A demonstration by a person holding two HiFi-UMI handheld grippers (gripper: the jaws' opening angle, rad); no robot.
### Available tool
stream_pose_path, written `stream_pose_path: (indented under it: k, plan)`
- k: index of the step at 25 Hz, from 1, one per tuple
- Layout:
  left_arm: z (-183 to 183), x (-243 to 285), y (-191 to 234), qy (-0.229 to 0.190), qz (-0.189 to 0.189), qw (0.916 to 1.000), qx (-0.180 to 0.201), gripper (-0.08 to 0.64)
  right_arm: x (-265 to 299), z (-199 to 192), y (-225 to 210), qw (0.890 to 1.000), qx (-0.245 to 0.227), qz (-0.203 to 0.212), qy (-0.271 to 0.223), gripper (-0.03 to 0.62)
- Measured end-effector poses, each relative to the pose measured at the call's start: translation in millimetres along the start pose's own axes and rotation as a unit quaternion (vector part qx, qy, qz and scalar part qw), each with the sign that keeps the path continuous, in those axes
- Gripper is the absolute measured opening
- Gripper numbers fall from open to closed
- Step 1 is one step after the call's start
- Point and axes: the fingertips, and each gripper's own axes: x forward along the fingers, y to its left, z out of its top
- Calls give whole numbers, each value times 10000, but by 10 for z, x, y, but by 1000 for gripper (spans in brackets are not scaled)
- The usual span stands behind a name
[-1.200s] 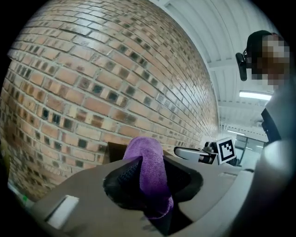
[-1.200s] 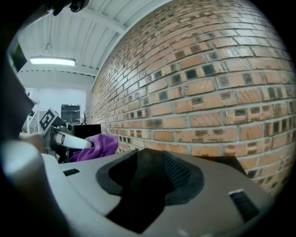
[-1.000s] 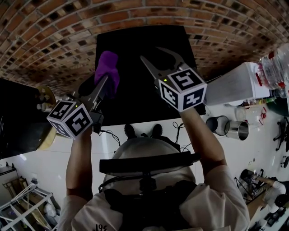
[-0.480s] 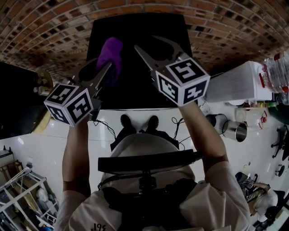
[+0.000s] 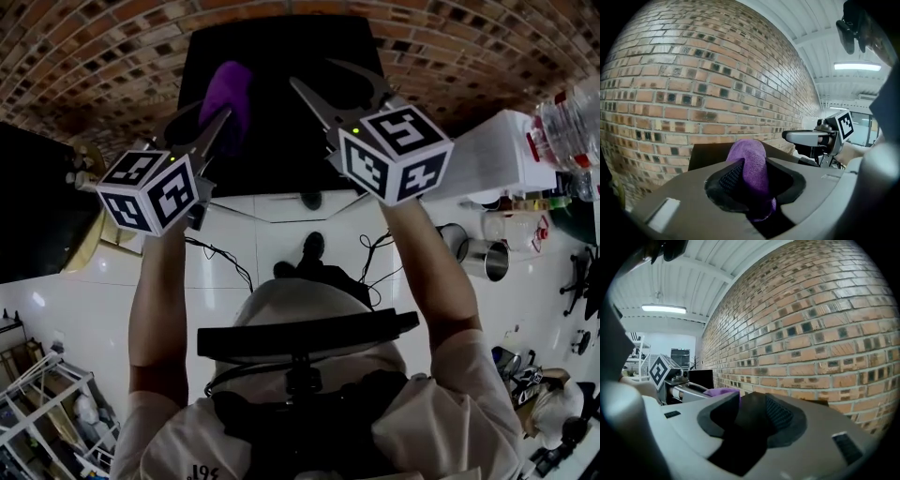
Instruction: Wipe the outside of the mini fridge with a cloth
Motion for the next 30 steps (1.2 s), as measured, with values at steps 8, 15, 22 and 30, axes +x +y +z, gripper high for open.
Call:
stream_pose_path:
  k: [8, 15, 22, 30]
  plan:
    - [-42, -298, -180, -395, 165, 9986, -302, 115, -301, 41, -17, 9996, -228, -74, 115, 167]
    - [-34, -404, -296, -1028, 865, 9871, -868, 114, -267, -6, -195, 9955, -463, 808, 155, 167]
    - [-111, -297, -578, -1640, 1901, 9524, -1731, 110, -48, -177, -252, 9691, -552, 2365, 431, 167]
    - [-223, -386, -789, -1872, 2521, 9269, -2058, 111, 139, -252, -91, 9467, -617, 3115, 538, 166]
